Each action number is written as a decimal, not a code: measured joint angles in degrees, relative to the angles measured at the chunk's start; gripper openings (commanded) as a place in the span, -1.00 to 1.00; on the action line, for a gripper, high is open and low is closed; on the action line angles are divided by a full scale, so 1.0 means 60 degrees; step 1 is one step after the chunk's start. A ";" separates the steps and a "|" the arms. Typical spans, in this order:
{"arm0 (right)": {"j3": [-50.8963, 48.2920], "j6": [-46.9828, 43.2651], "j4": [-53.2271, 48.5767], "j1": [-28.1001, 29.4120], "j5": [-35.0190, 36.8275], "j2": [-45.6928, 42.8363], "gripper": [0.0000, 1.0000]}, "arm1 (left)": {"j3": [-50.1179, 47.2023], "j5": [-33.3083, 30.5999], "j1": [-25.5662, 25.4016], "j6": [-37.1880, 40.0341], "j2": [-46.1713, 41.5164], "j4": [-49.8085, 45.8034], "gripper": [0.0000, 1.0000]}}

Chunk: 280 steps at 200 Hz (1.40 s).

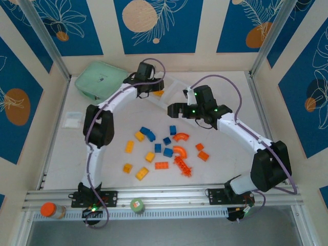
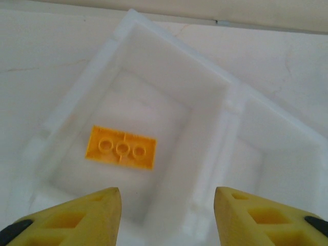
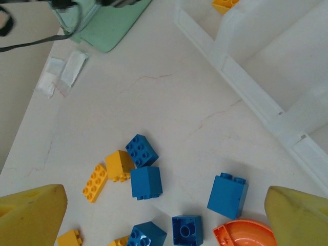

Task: Sort the legos into containers by color
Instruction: Pick up the lego from the center of the table.

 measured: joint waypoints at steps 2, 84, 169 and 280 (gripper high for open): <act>-0.0015 0.0000 -0.0004 0.0011 -0.0004 -0.0018 0.98 | -0.0138 0.0025 0.0000 -0.0004 -0.0113 0.0007 0.02; -0.1282 0.0222 -0.0583 0.1249 -0.0153 -0.1242 0.98 | -0.5898 -0.0084 -0.0423 -0.0233 -0.4612 -0.0350 0.21; -0.2539 0.0692 -0.0178 0.2499 -0.0004 -0.1439 0.98 | -0.8553 -0.1384 -0.1246 -0.1891 -0.5847 -0.0645 0.47; -0.2710 0.0765 -0.0025 0.2554 0.0353 -0.1585 0.98 | -0.8666 -0.2535 -0.1494 -0.2798 -0.4696 -0.0732 0.42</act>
